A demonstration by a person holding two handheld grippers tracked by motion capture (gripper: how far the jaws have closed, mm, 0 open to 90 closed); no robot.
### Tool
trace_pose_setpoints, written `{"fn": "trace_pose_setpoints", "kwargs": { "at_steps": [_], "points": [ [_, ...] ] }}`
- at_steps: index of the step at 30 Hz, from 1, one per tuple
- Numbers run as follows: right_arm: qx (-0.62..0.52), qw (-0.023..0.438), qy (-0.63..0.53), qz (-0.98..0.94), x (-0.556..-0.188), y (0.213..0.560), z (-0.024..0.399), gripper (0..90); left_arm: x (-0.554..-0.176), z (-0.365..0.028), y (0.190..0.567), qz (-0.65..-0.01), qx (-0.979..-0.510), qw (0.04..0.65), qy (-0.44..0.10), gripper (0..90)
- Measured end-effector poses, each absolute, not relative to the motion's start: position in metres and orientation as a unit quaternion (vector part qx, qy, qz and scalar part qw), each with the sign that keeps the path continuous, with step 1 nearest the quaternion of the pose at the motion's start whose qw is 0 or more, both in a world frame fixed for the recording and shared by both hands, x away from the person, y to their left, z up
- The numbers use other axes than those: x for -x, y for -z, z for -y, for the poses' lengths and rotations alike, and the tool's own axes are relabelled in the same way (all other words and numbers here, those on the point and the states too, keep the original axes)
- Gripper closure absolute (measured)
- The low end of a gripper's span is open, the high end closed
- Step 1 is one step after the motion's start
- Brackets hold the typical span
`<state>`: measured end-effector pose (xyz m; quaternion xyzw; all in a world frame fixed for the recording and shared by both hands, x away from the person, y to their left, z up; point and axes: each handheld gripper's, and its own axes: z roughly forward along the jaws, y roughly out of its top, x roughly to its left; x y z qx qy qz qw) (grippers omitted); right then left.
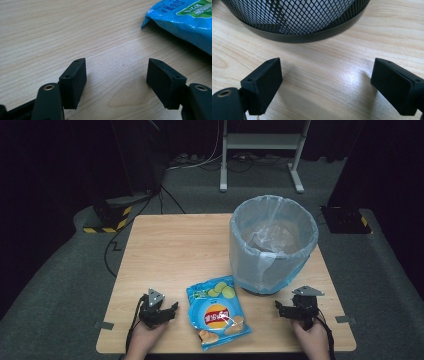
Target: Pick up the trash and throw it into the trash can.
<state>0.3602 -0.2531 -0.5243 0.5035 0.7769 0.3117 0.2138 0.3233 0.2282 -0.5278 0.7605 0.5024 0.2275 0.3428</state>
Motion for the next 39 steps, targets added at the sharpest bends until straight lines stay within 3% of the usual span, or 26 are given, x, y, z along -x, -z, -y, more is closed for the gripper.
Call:
{"fn": "trace_pose_setpoints", "kwargs": {
  "at_steps": [21,26,29,32,39],
  "points": [
    [-0.497,0.21,-0.316,-0.78,-0.349,0.524,0.255,11.3,-0.323,-0.228,0.528,-0.505,-0.759,0.343,-0.228,33.6],
    [-0.498,0.211,-0.316,-0.779,-0.348,0.524,0.255,11.6,-0.323,-0.229,0.527,-0.502,-0.758,0.351,-0.225,39.7],
    [-0.498,0.211,-0.316,-0.779,-0.348,0.524,0.255,11.6,-0.324,-0.233,0.525,-0.488,-0.765,0.361,-0.216,53.3],
    [-0.498,0.211,-0.316,-0.779,-0.348,0.524,0.255,11.6,-0.329,-0.231,0.514,-0.481,-0.758,0.387,-0.209,55.1],
    [-0.499,0.211,-0.316,-0.779,-0.348,0.524,0.254,11.7,-0.36,-0.198,0.488,-0.436,-0.765,0.424,-0.21,46.7]
  ]
}}
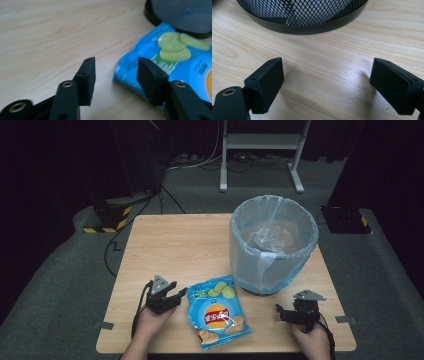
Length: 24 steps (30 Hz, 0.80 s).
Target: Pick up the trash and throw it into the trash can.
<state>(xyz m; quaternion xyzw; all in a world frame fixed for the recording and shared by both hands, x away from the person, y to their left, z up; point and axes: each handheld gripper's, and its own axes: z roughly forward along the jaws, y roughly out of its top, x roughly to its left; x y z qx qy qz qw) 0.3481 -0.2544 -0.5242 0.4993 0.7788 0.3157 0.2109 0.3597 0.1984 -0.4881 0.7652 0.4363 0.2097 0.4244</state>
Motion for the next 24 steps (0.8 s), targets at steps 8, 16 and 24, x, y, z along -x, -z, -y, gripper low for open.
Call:
{"fn": "trace_pose_setpoints", "kwargs": {
  "at_steps": [8,16,24],
  "points": [
    [-0.498,0.212,-0.316,-0.779,-0.348,0.524,0.254,11.9,-0.392,-0.168,0.515,-0.431,-0.806,0.37,-0.167,37.8],
    [-0.499,0.212,-0.316,-0.779,-0.347,0.524,0.254,12.5,-0.386,-0.164,0.521,-0.43,-0.812,0.355,-0.174,49.6],
    [-0.499,0.213,-0.316,-0.779,-0.347,0.524,0.254,12.8,-0.373,-0.171,0.524,-0.428,-0.804,0.371,-0.181,67.7]
  ]
}}
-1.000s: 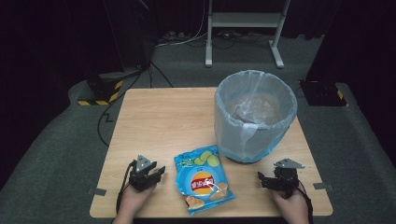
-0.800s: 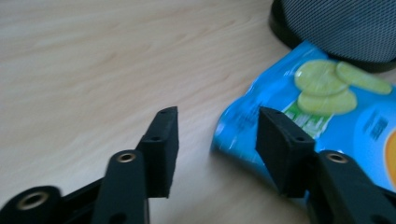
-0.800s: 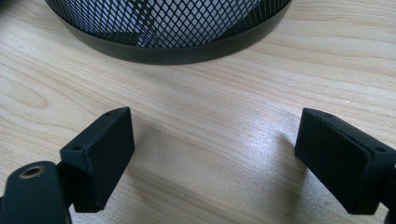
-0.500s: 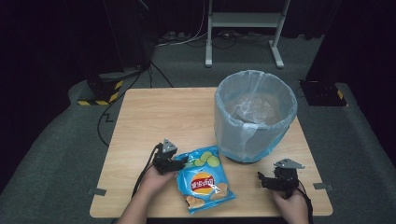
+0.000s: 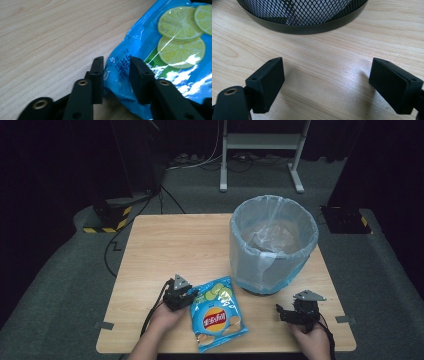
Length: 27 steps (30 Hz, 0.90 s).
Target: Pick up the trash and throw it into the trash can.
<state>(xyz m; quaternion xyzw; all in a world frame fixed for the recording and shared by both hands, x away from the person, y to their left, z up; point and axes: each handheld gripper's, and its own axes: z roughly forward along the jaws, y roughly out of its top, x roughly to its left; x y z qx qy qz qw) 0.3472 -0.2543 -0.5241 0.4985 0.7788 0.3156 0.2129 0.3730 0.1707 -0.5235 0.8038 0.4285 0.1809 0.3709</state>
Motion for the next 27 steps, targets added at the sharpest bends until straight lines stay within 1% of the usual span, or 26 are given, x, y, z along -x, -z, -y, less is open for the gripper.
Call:
{"fn": "trace_pose_setpoints", "kwargs": {
  "at_steps": [1,2,3,10,12,13,14,15,20,24,27],
  "points": [
    [-0.498,0.213,-0.316,-0.779,-0.347,0.524,0.254,12.8,-0.371,-0.17,0.524,-0.43,-0.802,0.372,-0.184,71.8],
    [-0.498,0.214,-0.316,-0.779,-0.347,0.524,0.254,13.0,-0.366,-0.17,0.524,-0.429,-0.803,0.367,-0.192,77.7],
    [-0.498,0.214,-0.316,-0.779,-0.347,0.524,0.254,13.0,-0.366,-0.17,0.524,-0.429,-0.803,0.367,-0.192,78.6],
    [-0.5,0.216,-0.315,-0.777,-0.346,0.524,0.254,13.5,-0.363,-0.172,0.525,-0.444,-0.791,0.371,-0.196,81.9],
    [-0.5,0.216,-0.315,-0.777,-0.346,0.524,0.254,13.5,-0.361,-0.172,0.526,-0.46,-0.778,0.378,-0.199,82.3],
    [-0.5,0.216,-0.315,-0.777,-0.346,0.524,0.254,13.5,-0.361,-0.174,0.525,-0.455,-0.783,0.371,-0.207,83.1],
    [-0.5,0.216,-0.316,-0.777,-0.346,0.524,0.254,13.5,-0.359,-0.175,0.524,-0.458,-0.777,0.373,-0.216,83.4],
    [-0.5,0.216,-0.316,-0.777,-0.346,0.524,0.254,13.5,-0.359,-0.175,0.524,-0.458,-0.777,0.373,-0.216,83.8],
    [-0.502,0.215,-0.315,-0.776,-0.346,0.524,0.254,13.7,-0.352,-0.182,0.522,-0.473,-0.751,0.398,-0.232,85.7],
    [-0.501,0.216,-0.315,-0.776,-0.346,0.524,0.254,13.8,-0.348,-0.191,0.519,-0.491,-0.721,0.424,-0.244,86.5],
    [-0.502,0.217,-0.315,-0.776,-0.346,0.524,0.253,13.9,-0.345,-0.195,0.518,-0.496,-0.708,0.434,-0.252,86.7]
  ]
}}
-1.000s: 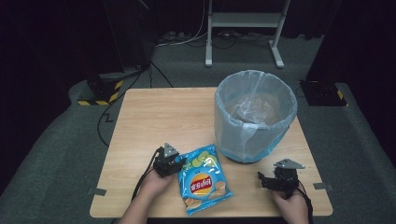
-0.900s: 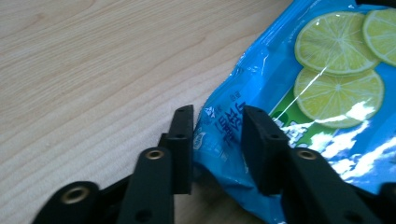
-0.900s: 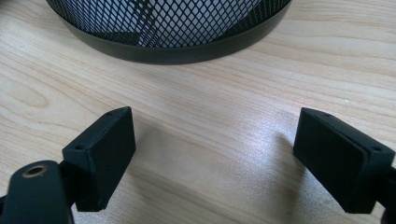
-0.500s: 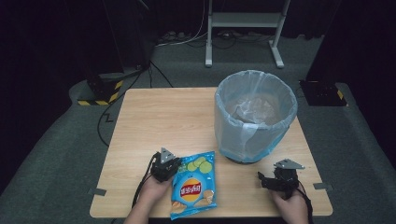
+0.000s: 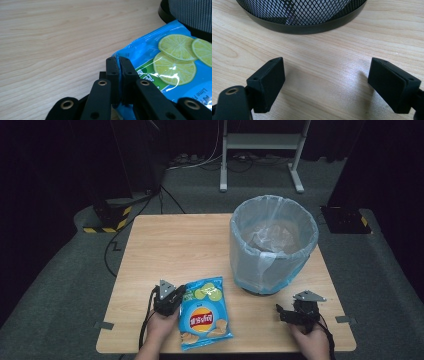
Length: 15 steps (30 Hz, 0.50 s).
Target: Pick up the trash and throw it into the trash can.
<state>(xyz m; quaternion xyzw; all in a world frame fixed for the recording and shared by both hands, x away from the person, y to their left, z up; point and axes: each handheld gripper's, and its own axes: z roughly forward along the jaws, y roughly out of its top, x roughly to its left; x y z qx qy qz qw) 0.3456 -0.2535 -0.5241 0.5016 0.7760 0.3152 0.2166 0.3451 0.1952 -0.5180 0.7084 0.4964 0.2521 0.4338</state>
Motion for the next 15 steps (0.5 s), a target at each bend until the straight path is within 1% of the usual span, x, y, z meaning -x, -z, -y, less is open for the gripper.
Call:
{"fn": "trace_pose_setpoints", "kwargs": {
  "at_steps": [3,4,7,12,14,15],
  "points": [
    [-0.502,0.217,-0.315,-0.776,-0.345,0.524,0.253,14.0,-0.341,-0.201,0.515,-0.505,-0.692,0.443,-0.265,86.9],
    [-0.502,0.217,-0.315,-0.776,-0.345,0.524,0.253,14.0,-0.338,-0.206,0.512,-0.51,-0.678,0.451,-0.278,86.9],
    [-0.502,0.217,-0.315,-0.776,-0.345,0.524,0.253,14.0,-0.336,-0.211,0.506,-0.515,-0.664,0.463,-0.282,86.9],
    [-0.502,0.217,-0.315,-0.776,-0.345,0.524,0.253,14.0,-0.331,-0.219,0.488,-0.518,-0.635,0.487,-0.302,87.0],
    [-0.502,0.217,-0.315,-0.776,-0.345,0.524,0.253,14.0,-0.329,-0.221,0.475,-0.516,-0.619,0.498,-0.32,87.0],
    [-0.502,0.217,-0.315,-0.776,-0.345,0.524,0.253,14.0,-0.329,-0.221,0.475,-0.516,-0.619,0.498,-0.32,87.1]
  ]
}}
